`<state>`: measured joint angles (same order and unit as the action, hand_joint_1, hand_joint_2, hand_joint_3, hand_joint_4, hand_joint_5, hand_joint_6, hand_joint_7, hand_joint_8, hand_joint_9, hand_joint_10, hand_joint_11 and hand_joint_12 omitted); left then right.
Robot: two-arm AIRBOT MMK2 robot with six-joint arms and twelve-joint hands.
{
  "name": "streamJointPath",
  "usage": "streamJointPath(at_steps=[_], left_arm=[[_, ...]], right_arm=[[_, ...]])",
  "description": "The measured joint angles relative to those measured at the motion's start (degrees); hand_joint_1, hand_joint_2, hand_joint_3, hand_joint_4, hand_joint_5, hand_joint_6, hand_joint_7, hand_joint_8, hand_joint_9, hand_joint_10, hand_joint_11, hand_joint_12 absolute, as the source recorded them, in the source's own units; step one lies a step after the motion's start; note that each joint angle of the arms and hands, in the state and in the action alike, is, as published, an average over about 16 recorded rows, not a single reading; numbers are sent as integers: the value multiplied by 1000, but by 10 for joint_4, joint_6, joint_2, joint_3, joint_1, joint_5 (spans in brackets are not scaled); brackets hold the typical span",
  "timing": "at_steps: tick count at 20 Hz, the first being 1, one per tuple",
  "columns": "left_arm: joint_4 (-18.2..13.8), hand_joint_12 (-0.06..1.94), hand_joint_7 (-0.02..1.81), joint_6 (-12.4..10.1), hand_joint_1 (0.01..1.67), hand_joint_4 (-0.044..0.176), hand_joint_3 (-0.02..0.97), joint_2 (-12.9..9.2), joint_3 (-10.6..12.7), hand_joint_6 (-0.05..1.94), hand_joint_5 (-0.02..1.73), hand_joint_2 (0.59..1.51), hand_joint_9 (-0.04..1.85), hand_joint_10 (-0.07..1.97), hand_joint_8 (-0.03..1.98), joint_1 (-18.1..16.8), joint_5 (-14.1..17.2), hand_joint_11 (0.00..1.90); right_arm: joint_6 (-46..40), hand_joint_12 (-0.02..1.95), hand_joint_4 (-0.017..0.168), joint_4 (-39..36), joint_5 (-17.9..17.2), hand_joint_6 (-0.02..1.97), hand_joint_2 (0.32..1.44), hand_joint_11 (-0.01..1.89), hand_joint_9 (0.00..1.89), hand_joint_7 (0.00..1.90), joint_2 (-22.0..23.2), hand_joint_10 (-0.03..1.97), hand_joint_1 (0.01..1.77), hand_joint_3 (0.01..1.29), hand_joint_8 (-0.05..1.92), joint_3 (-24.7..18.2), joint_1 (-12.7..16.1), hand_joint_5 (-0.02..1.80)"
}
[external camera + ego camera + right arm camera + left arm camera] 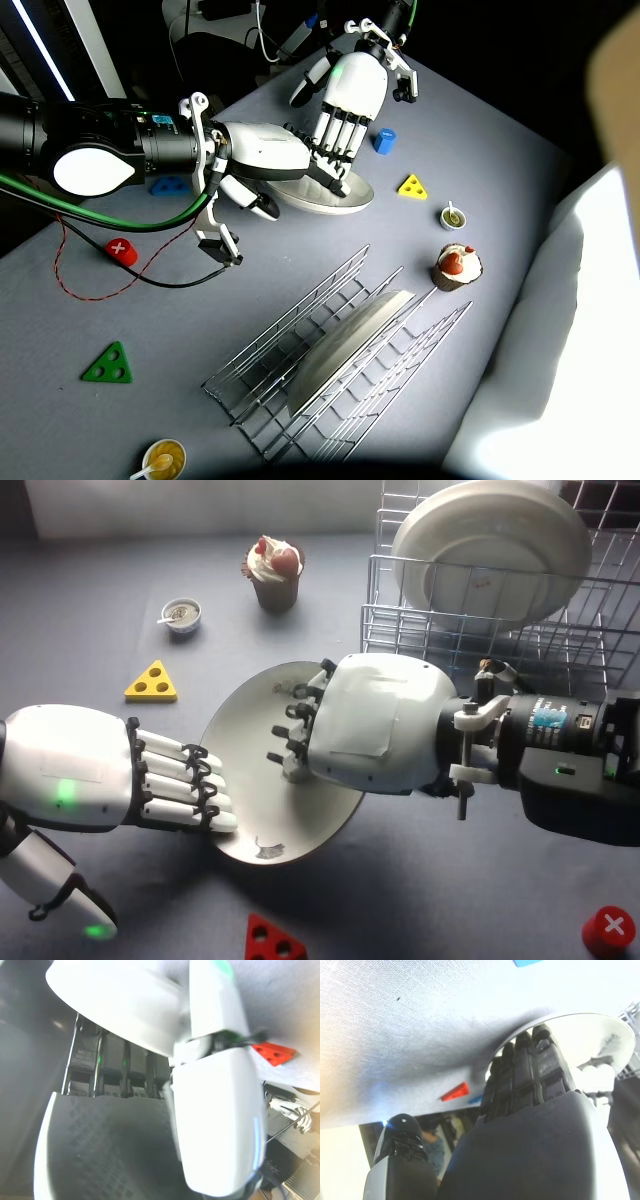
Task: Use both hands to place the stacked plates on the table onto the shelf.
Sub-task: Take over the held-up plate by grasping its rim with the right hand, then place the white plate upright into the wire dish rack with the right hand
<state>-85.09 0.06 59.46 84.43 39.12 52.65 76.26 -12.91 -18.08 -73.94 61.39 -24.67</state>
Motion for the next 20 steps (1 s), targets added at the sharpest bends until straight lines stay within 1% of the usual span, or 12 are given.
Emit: streamJointPath(at_steps=[5, 7, 10, 12, 16, 20], left_arm=[[11, -1, 155, 0, 72, -8, 11, -1, 0, -16, 100, 1087, 180, -8, -8, -4, 1, 159], [22, 2, 162, -1, 72, -6, 12, -2, 0, -11, 109, 1088, 186, -5, -7, -6, 2, 165], [46, 5, 174, -1, 71, -4, 12, -7, 1, -3, 120, 1090, 195, -2, -5, -12, 5, 173], [66, 6, 181, -1, 71, -3, 12, -12, 2, 3, 129, 1091, 200, 0, -4, -17, 7, 177], [106, 10, 188, 0, 71, -1, 12, -25, 4, 14, 144, 1093, 200, 5, -1, -32, 13, 178], [139, 13, 191, 0, 71, 1, 12, -43, 9, 21, 154, 1093, 198, 8, 0, -47, 22, 179]], right_arm=[[1, 506, 4, 0, -13, 446, 939, 853, 880, 877, 4, 419, 1527, 12, 235, -9, -3, 795], [1, 541, 3, 1, -18, 534, 934, 952, 971, 961, 8, 521, 1531, 12, 292, -15, -5, 853], [1, 547, 3, 7, -23, 674, 923, 1054, 1050, 1043, 18, 661, 1511, 12, 369, -26, -7, 892], [1, 562, 2, 13, -24, 730, 918, 1091, 1092, 1087, 28, 670, 1489, 13, 353, -36, -8, 908], [0, 651, 1, 35, -19, 740, 912, 1124, 1159, 1163, 54, 616, 1453, 12, 277, -63, -5, 946], [-1, 796, 0, 71, -3, 760, 910, 1132, 1211, 1225, 91, 576, 1425, 12, 244, -95, 11, 979]])
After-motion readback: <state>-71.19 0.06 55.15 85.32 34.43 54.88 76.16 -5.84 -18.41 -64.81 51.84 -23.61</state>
